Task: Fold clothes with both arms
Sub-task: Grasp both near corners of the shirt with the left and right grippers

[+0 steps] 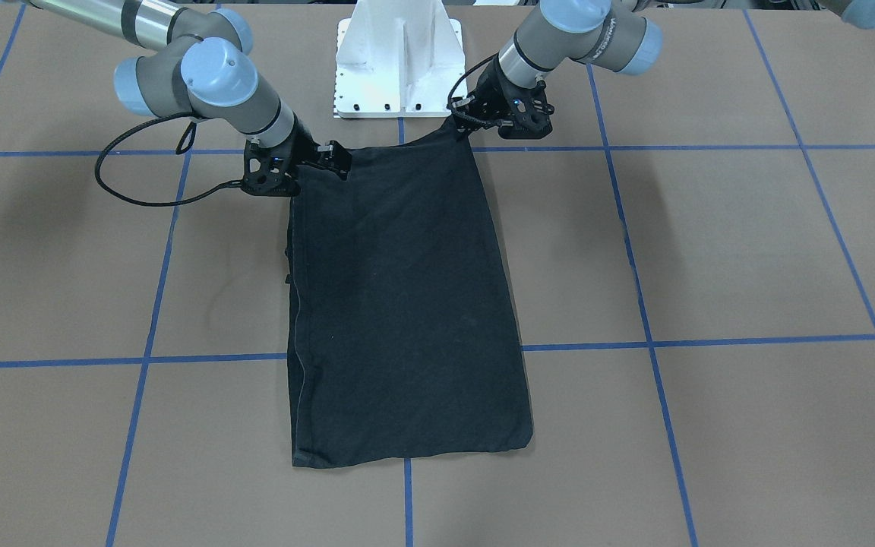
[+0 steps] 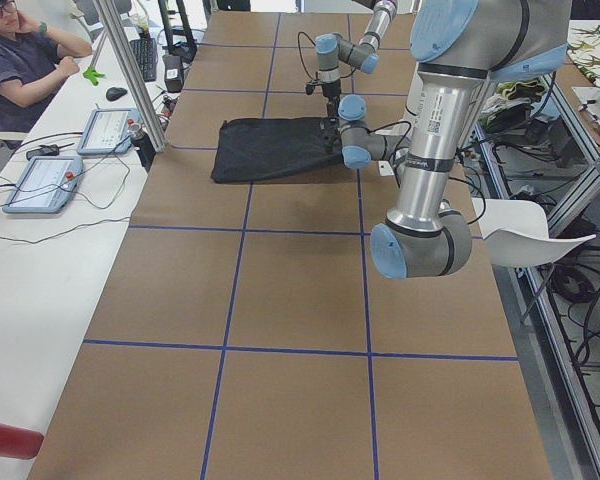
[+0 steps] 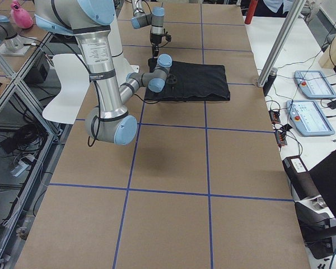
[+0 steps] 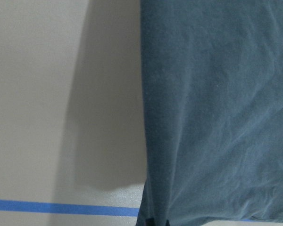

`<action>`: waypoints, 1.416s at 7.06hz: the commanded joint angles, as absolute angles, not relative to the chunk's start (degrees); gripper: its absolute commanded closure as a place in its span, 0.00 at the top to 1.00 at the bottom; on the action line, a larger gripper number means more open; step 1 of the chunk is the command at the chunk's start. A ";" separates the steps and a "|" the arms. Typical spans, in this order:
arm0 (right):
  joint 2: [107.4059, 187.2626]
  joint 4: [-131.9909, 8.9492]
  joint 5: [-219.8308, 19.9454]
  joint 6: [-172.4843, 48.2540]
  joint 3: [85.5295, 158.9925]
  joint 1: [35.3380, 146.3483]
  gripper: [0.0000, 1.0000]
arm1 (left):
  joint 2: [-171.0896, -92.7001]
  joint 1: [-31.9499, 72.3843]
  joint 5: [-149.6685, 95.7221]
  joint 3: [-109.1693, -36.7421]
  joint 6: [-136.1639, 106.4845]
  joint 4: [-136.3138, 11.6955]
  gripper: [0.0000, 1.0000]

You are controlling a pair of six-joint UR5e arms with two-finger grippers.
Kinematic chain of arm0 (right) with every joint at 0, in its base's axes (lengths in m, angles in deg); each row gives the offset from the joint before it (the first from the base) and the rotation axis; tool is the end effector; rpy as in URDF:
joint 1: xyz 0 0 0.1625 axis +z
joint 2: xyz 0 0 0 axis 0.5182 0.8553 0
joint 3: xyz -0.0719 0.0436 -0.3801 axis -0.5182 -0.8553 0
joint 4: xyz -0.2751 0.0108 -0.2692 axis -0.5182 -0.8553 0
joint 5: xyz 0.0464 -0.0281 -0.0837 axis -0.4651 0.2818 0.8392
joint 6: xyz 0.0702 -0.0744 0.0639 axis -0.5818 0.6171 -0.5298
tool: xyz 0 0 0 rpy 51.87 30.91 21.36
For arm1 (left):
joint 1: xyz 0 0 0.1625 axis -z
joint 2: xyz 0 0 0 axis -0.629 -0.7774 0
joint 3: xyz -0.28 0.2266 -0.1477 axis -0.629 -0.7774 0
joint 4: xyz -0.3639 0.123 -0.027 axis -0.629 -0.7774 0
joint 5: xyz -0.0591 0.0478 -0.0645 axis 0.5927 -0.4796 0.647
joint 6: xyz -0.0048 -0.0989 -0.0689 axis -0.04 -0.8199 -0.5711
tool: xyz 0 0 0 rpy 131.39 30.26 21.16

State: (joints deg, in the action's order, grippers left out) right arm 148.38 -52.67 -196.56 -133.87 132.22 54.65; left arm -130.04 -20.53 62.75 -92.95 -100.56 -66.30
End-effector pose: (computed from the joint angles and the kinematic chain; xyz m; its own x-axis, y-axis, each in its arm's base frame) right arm -0.5004 -0.2972 0.3194 0.5371 0.2039 0.8185 0.0383 0.9635 -0.2651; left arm 0.4851 -0.2562 0.2547 0.3394 -0.2915 -0.8943 0.0360 0.9541 -0.2973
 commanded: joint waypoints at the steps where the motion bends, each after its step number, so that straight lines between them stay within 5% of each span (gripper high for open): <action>1: 148.81 -52.80 -195.48 -134.47 132.45 54.06 1.00 | -129.97 -20.61 62.76 -92.99 -100.66 -66.26 0.00; 10: 149.16 -58.60 -195.22 -134.47 133.68 52.22 0.99 | -130.05 -20.87 62.68 -93.08 -101.18 -66.26 0.00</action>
